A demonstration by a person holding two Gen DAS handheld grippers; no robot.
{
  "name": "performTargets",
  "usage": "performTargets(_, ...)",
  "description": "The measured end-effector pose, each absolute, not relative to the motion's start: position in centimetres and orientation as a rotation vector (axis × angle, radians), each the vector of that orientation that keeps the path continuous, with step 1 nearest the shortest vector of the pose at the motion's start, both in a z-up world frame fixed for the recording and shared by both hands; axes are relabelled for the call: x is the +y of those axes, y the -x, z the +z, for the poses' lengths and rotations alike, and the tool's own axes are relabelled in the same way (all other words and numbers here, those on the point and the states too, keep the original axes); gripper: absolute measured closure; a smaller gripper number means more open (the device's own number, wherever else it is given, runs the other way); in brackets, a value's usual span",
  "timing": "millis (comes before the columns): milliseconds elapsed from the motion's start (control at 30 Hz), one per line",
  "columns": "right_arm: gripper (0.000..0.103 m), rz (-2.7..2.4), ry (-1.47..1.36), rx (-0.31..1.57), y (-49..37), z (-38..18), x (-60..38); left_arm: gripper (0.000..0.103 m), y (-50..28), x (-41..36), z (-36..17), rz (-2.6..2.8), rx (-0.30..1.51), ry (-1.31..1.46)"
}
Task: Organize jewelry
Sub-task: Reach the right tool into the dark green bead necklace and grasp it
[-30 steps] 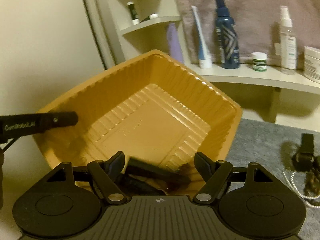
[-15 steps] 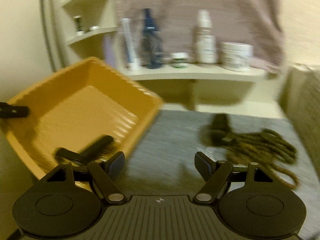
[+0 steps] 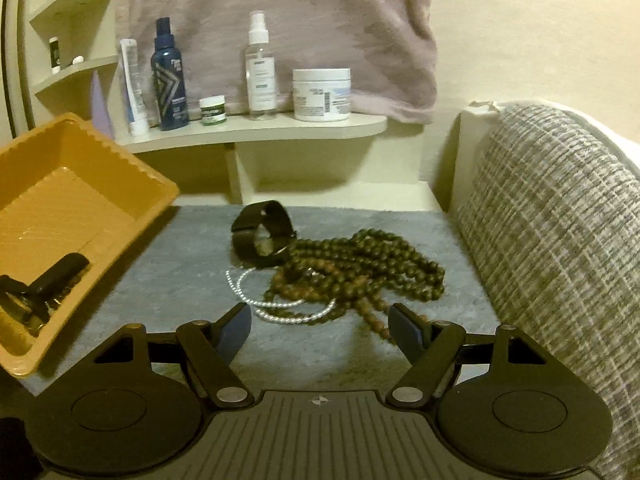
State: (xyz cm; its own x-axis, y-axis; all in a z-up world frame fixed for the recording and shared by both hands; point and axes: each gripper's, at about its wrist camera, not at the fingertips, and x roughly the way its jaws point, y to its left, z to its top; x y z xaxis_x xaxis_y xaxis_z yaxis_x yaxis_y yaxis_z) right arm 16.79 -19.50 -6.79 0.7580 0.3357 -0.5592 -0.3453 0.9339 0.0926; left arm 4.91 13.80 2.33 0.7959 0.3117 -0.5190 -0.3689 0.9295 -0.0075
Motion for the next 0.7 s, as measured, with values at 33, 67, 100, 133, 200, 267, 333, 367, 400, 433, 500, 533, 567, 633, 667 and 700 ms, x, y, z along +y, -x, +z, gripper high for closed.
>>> performTargets(33, 0.028, 0.373, 0.019, 0.603, -16.9, -6.8, -19.5, 0.096, -4.8, 13.8, 2.3, 0.366, 0.537, 0.11)
performTargets(67, 0.031, 0.376, 0.022, 0.601, -17.0, -6.7, -19.5, 0.096, -4.9, 13.7, 2.3, 0.366, 0.537, 0.109)
performTargets(100, 0.032, 0.38, 0.028, 0.601, -17.1, -6.7, -19.3, 0.096, -4.9, 13.7, 2.3, 0.366, 0.537, 0.108)
performTargets(133, 0.035, 0.385, 0.033, 0.602, -17.3, -6.7, -19.3, 0.096, -4.9, 13.8, 2.3, 0.366, 0.537, 0.107)
performTargets(200, 0.038, 0.393, 0.048, 0.601, -17.5, -6.8, -18.9, 0.096, -4.8, 13.8, 2.4, 0.365, 0.538, 0.107)
performTargets(267, 0.043, 0.397, 0.07, 0.596, -17.7, -6.9, -18.5, 0.096, -4.8, 13.8, 2.4, 0.365, 0.538, 0.108)
performTargets(333, 0.048, 0.401, 0.106, 0.591, -18.0, -7.0, -18.1, 0.096, -4.8, 13.8, 2.4, 0.365, 0.538, 0.106)
performTargets(367, 0.052, 0.402, 0.122, 0.59, -18.2, -7.0, -17.9, 0.096, -4.8, 13.8, 2.4, 0.365, 0.538, 0.107)
performTargets(400, 0.054, 0.403, 0.138, 0.588, -18.4, -7.1, -17.6, 0.096, -4.8, 13.8, 2.4, 0.365, 0.537, 0.107)
performTargets(433, 0.058, 0.407, 0.157, 0.586, -18.7, -7.1, -17.4, 0.096, -4.8, 13.8, 2.4, 0.365, 0.538, 0.106)
performTargets(500, 0.063, 0.408, 0.197, 0.579, -19.1, -7.1, -17.1, 0.096, -4.8, 13.8, 2.3, 0.365, 0.538, 0.107)
performTargets(533, 0.065, 0.409, 0.219, 0.575, -19.3, -7.1, -17.0, 0.096, -4.8, 13.8, 2.3, 0.366, 0.538, 0.106)
performTargets(567, 0.068, 0.411, 0.248, 0.576, -19.6, -7.2, -16.7, 0.096, -4.8, 13.8, 2.3, 0.366, 0.538, 0.106)
performTargets(633, 0.071, 0.424, 0.312, 0.583, -20.0, -7.5, -16.3, 0.096, -4.8, 13.8, 2.3, 0.365, 0.538, 0.106)
performTargets(667, 0.074, 0.432, 0.351, 0.582, -20.1, -7.6, -16.1, 0.096, -4.7, 13.8, 2.3, 0.365, 0.537, 0.106)
performTargets(700, 0.076, 0.44, 0.387, 0.579, -20.1, -7.8, -15.9, 0.096, -4.7, 13.8, 2.3, 0.366, 0.537, 0.106)
